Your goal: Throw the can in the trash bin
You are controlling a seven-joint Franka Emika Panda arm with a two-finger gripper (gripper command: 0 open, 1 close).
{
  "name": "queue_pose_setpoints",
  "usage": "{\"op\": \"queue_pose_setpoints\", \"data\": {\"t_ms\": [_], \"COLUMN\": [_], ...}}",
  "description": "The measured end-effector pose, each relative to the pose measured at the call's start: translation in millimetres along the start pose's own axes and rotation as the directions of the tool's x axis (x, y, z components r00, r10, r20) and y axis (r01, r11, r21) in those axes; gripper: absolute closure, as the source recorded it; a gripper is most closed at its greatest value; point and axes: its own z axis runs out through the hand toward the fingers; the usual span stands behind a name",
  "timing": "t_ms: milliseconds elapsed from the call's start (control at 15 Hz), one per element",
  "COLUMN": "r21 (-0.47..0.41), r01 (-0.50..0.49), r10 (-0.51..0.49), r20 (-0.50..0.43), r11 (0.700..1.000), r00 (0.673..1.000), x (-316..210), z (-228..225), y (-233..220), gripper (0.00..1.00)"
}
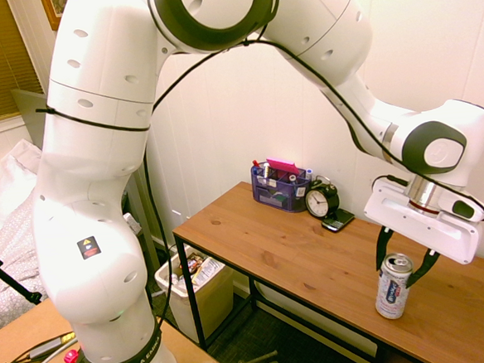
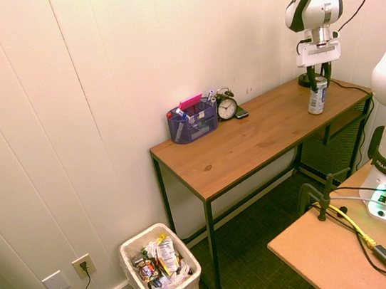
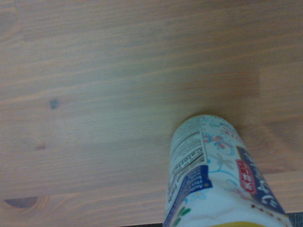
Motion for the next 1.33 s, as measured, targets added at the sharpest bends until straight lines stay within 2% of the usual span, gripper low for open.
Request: {"op": "queue_pose_setpoints", "data": {"t_ms": [400,533,667,800,1000,1133,1333], "r21": [0.004,0.022,0.038,0.029,-0.003,0.008,0.072], "r01": [-0.003,0.008,0.059,0.128,0.211,0.248,0.307], "r10": [0.003,-0.008,-0.058,-0.127,-0.210,-0.246,-0.293], "r20": [-0.006,-0.015,-0.034,-0.054,-0.084,-0.112,-0.155], "r11": [1.000,1.000,0.998,0.991,0.978,0.969,0.949], "r00": [1.000,1.000,0.998,0.990,0.974,0.963,0.943], "x": [0.1,-8.5,-39.2,-93.0,-202.0,-291.2,-442.0], "z": [-4.3,-24.7,-49.9,-62.5,-60.5,-62.5,-60.1], "y": [1.8,1.1,-10.7,-39.7,-101.2,-144.2,-214.9], "gripper": [1.00,1.00,1.00,1.00,1.00,1.00,1.00]}}
